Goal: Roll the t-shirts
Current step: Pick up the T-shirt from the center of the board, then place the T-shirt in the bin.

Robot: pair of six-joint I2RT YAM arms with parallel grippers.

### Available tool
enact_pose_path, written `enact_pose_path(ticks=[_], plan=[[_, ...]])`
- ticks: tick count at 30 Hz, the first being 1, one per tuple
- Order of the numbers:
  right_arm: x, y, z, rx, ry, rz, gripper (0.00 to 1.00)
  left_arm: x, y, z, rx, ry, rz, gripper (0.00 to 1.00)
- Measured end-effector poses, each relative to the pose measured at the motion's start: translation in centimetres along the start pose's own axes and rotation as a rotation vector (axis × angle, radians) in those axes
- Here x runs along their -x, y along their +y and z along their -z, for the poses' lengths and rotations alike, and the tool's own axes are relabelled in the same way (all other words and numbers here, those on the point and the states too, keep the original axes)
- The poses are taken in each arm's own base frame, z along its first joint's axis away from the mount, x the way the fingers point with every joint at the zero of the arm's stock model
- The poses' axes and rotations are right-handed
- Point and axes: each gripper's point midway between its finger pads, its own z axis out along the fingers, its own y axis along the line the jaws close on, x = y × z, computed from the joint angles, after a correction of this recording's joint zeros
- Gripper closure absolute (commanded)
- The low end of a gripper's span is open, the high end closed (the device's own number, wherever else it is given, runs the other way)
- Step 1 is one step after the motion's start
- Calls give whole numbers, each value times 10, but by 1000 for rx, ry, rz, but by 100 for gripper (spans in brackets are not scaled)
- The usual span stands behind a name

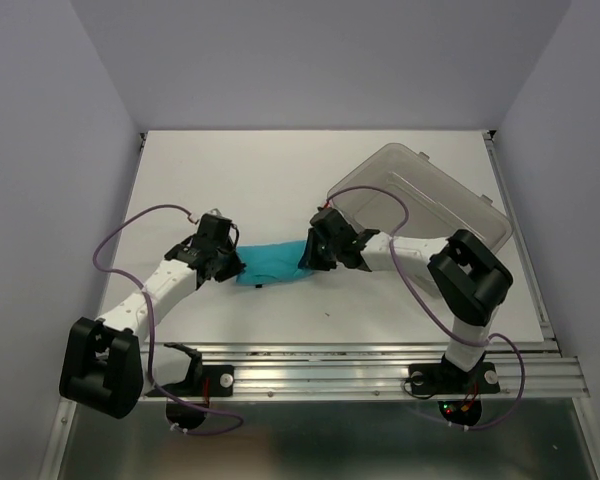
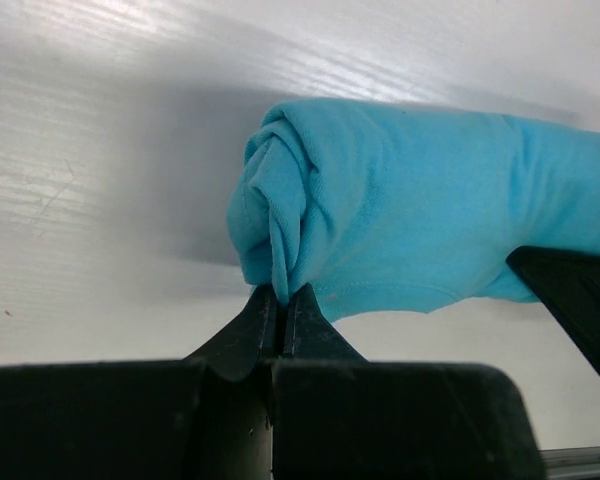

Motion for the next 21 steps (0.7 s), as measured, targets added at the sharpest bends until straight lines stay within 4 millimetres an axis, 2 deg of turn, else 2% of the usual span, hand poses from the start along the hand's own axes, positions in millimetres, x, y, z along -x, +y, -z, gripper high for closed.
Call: enact_pose_path(ticks=[5,12,16,17,21], plan=[[21,6,16,-24,-72,48,99,30,-25,13,-47,-49,-10,100],[79,27,70,-29,-275,108,99,88,-78,40,-142,-136,-35,100],[106,20,98,-60,-368,110,99,122,-121,48,-219,-170,-61,100],[119,16,111,-66,-409,98,99,129,-133,50,-242,-176,-71,100],[151,-7,141,-122,-504,67,99,140,-181,48,-323,-172,-120,100]])
